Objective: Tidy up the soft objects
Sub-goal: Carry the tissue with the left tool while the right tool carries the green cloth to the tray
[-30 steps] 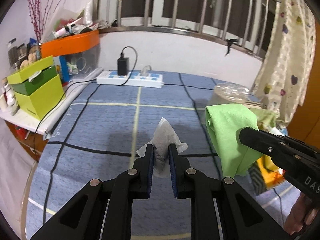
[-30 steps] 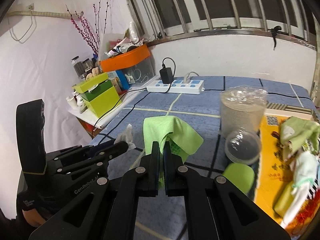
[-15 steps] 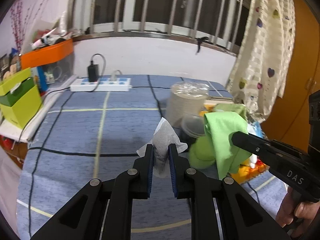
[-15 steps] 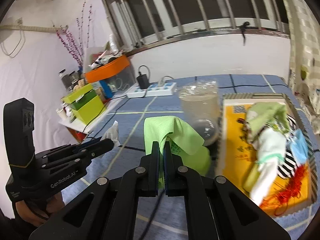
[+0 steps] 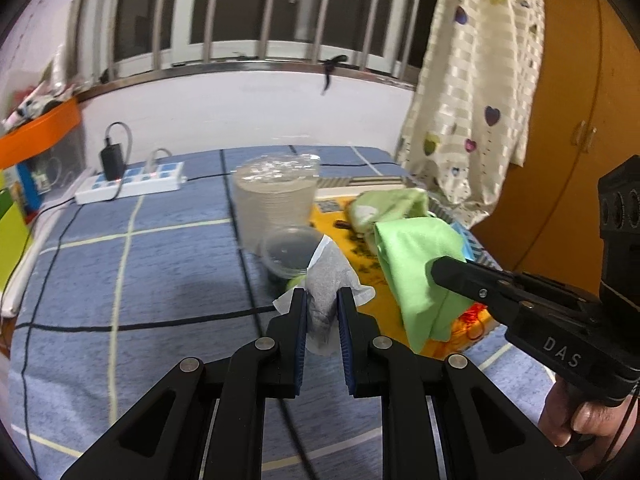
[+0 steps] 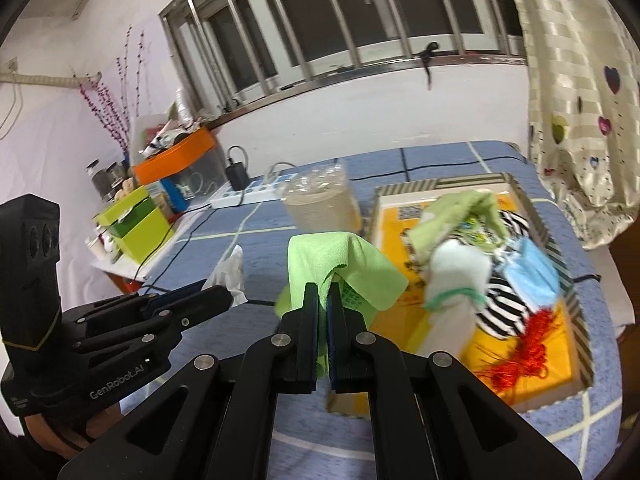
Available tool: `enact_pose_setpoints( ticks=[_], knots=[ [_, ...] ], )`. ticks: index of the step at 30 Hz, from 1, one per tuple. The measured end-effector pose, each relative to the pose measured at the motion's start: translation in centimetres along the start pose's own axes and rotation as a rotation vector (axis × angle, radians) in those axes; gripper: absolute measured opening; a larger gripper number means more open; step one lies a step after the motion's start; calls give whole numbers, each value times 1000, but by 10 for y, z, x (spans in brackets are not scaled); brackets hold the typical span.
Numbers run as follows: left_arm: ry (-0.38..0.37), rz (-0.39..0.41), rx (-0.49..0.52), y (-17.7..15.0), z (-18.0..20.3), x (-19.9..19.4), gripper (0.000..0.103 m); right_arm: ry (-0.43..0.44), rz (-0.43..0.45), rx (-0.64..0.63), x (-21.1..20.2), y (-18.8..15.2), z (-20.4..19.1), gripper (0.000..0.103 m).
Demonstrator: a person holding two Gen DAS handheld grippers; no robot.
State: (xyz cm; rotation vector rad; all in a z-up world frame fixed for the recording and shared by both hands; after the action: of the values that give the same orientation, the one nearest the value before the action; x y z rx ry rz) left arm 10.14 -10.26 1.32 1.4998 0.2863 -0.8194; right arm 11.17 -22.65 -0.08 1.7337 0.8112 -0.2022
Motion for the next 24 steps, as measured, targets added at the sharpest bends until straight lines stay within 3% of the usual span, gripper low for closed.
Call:
enact_pose_setpoints(
  ticks=[14,24],
  knots=[
    [-97,-64,78,-5,61,39,14,-122,-4,107,-22,-13,78,4],
    [-138,-155,103,-19,86,80,14,-168,-78,154,-2,-30,113,4]
  ],
)
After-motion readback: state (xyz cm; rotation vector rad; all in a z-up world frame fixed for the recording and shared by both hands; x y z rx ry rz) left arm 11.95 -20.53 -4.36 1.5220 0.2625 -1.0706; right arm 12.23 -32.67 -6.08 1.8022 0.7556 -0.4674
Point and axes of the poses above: each gripper's, at about its wrist camera, not at the fingertips, and x roughly the way its jaws point, z to its right, y to its top, the point moved 7 cm from there along x, roughly the way its jaws point, and after that the axes turned 2 degrees about y, right-handed, at the moved point
